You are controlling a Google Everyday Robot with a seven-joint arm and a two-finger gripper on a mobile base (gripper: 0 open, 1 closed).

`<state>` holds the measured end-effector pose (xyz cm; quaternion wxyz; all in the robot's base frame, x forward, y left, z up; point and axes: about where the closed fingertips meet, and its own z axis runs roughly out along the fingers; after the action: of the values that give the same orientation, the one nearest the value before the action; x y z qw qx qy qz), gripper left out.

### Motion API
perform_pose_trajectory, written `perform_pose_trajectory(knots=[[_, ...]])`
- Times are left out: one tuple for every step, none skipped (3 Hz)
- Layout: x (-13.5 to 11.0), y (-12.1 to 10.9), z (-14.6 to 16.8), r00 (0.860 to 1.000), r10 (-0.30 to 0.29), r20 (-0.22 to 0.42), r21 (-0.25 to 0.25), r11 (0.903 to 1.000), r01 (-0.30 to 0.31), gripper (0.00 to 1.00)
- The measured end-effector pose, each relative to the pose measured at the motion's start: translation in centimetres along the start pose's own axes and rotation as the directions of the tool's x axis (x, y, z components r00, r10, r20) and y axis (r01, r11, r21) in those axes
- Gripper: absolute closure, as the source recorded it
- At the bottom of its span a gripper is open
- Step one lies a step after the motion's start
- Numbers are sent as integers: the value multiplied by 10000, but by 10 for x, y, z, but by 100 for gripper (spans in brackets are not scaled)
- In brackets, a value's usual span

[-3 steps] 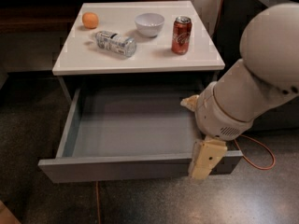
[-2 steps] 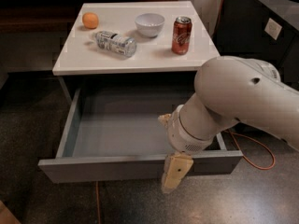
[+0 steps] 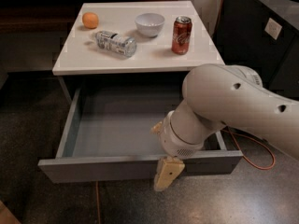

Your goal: Close top drawer

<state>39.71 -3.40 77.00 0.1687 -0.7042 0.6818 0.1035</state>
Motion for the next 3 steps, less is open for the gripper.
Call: perform_pose_trajectory(knots=[[-13,3,23,9992,-324,235,-432,9985,334,41],[-25,2,48,9972,-582,463,-770,9951,616,72],[-34,0,86,9963,-733,447,-1038,9916,776,100]])
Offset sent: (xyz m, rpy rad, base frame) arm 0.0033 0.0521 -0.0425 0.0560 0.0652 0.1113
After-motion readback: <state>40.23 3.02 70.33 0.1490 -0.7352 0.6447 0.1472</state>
